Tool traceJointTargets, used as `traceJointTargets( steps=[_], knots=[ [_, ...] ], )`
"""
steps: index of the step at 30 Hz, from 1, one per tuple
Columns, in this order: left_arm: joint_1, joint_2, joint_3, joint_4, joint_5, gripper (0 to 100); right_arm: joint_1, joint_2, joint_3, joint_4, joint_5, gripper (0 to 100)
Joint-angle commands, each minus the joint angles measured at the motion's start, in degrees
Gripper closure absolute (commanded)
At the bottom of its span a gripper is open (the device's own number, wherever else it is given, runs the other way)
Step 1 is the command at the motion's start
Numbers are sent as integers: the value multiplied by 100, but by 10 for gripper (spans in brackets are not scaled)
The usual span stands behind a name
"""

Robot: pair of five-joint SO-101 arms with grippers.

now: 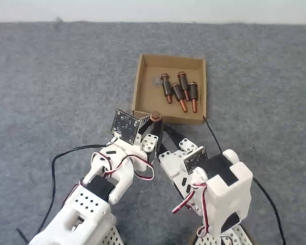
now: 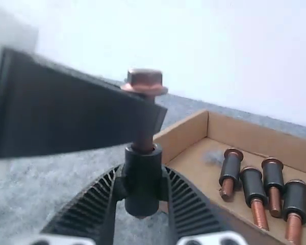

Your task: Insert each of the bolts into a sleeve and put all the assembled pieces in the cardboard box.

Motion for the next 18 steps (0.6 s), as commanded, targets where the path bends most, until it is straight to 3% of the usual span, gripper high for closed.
traceJointTargets(
  steps=[1,6,13,18],
  knots=[
    [-53,-79,-84,-62,-53,989,277,-391,9,-189,-62,991],
    [-53,-79,40,-62,-44,984,277,-391,9,-180,-62,991],
    [-53,-79,66,-53,343,810,277,-391,9,-180,-62,991],
    [-53,-132,66,-53,404,804,286,-391,9,-180,-62,991]
  ],
)
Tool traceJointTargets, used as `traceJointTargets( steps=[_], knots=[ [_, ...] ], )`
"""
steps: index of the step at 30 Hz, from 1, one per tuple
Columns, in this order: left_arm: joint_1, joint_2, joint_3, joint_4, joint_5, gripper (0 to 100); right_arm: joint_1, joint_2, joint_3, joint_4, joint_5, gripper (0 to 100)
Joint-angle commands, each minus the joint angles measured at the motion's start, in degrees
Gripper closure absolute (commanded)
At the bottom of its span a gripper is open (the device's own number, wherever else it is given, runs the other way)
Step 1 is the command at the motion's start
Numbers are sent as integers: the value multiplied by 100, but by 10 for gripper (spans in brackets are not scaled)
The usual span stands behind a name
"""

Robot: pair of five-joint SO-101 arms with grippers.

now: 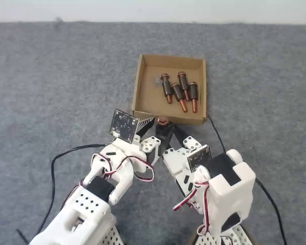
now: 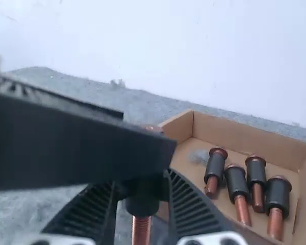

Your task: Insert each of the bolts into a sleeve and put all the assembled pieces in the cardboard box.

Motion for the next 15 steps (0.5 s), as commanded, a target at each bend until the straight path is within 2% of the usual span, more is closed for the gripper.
traceJointTargets(
  steps=[1,10,15],
  knots=[
    [-44,-123,-66,-53,97,804,101,-356,0,-180,-44,991],
    [-79,-132,-268,-62,105,804,251,-356,-97,-57,-44,991],
    [-642,-132,-435,-62,105,805,259,-356,-114,-48,-44,991]
  ],
)
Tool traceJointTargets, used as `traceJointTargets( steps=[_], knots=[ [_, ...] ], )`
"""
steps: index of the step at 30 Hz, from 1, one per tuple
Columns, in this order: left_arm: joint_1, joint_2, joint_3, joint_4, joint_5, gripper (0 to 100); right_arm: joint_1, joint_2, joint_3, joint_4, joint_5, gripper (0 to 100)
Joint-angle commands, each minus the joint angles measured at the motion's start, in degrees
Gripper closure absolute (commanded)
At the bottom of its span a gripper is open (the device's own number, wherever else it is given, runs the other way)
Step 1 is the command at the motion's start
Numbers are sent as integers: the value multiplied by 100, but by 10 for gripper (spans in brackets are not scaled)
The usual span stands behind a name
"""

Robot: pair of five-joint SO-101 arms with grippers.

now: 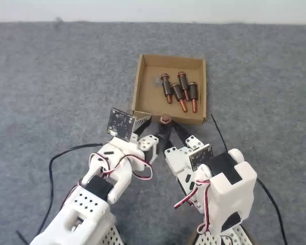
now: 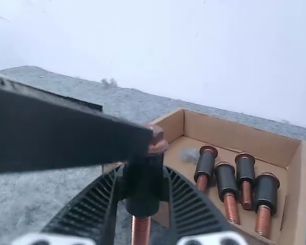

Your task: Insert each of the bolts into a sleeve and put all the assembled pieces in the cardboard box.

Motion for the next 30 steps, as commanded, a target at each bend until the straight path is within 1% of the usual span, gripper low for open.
traceJointTargets(
  steps=[1,3,4,7,8,10,16,20,21,23,26,27,30],
  knots=[
    [-624,-132,-479,-62,88,806,84,-356,-105,-48,-44,991],
    [-1011,-132,-541,-62,88,824,84,-356,-105,-48,-44,991],
    [-1213,-132,-541,-62,88,851,84,-356,-105,-48,-44,991],
    [-1776,-132,-488,-62,88,979,127,-356,-97,-48,-44,991],
    [-1934,-132,-400,-62,88,998,171,-356,-97,-48,-44,991],
    [-2251,-132,-163,-62,70,977,233,-356,-105,-48,-53,991],
    [-3218,-132,514,-62,35,989,242,-356,-105,-48,-44,991],
    [-3666,-132,716,44,-422,989,409,-391,-123,-48,-105,991],
    [-3745,-132,646,290,-466,989,453,-400,-149,-48,-237,991],
    [-3798,-132,338,1108,-484,989,505,-409,-167,-48,-527,991],
    [-3780,-132,-189,2479,-492,989,488,-409,-167,-48,-519,992],
    [-3780,-132,-233,2690,-492,989,479,-409,-167,-48,-501,992],
    [-3824,-132,-119,2743,-492,989,479,-409,-167,-48,-492,992]
  ],
)
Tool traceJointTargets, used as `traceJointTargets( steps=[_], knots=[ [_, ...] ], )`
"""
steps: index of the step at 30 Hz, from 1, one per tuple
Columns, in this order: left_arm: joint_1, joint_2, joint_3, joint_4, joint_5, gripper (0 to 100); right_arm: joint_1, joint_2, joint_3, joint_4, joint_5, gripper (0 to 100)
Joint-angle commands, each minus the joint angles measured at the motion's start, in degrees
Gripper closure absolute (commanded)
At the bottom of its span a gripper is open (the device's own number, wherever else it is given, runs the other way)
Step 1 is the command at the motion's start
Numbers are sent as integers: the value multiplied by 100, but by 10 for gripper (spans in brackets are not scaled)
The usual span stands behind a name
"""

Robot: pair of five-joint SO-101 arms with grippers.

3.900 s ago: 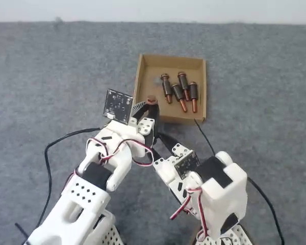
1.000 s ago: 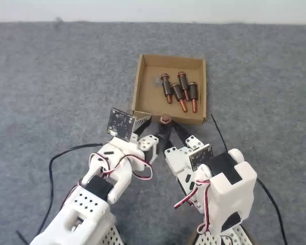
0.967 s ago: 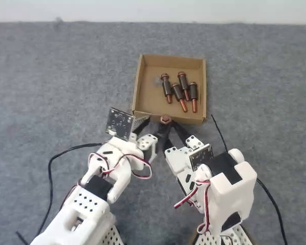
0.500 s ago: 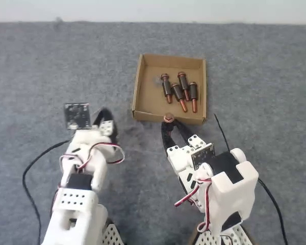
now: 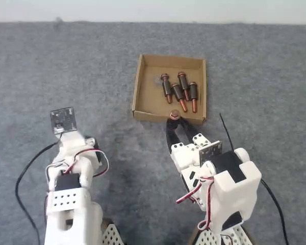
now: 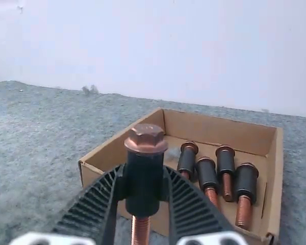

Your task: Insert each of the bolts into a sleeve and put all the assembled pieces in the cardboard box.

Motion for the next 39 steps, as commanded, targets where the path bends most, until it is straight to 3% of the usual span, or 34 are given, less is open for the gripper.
traceJointTargets(
  steps=[1,10,22,28,32,39],
  knots=[
    [-70,-123,-259,369,-70,989,66,-382,-167,-48,-44,992],
    [-35,-123,-488,1090,-1020,988,84,-998,-281,910,-70,992],
    [-18,-123,-479,1125,-1029,988,303,-3873,-404,4251,-88,992],
    [114,-123,-866,1978,-1037,988,409,-5095,-1046,6765,-88,992],
    [176,-123,-875,2004,-1037,988,541,-5508,-1609,8013,-97,992],
    [149,-123,-857,1741,-1037,988,980,-5534,-2699,9332,-97,992]
  ],
)
